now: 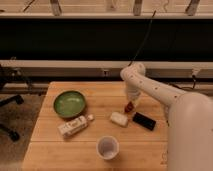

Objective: Drag the pepper across the table

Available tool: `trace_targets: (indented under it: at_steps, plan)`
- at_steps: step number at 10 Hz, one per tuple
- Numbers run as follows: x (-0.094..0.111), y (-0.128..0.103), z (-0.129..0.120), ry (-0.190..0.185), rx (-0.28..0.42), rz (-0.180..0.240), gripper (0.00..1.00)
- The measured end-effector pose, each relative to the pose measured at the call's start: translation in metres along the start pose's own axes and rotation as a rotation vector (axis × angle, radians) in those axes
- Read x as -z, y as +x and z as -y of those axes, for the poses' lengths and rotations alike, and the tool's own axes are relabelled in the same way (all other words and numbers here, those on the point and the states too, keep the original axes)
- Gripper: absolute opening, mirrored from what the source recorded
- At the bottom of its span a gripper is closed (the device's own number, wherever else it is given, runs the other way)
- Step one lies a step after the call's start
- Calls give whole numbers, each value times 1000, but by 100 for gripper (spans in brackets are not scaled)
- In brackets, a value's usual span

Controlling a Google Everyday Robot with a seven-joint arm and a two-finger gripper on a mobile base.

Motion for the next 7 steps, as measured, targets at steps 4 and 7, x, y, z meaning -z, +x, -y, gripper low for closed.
trace_targets:
  at_steps: [4,7]
  plan:
    - [0,5,-18,4,-13,3,0]
    - [1,3,-21,7,-11,7,0]
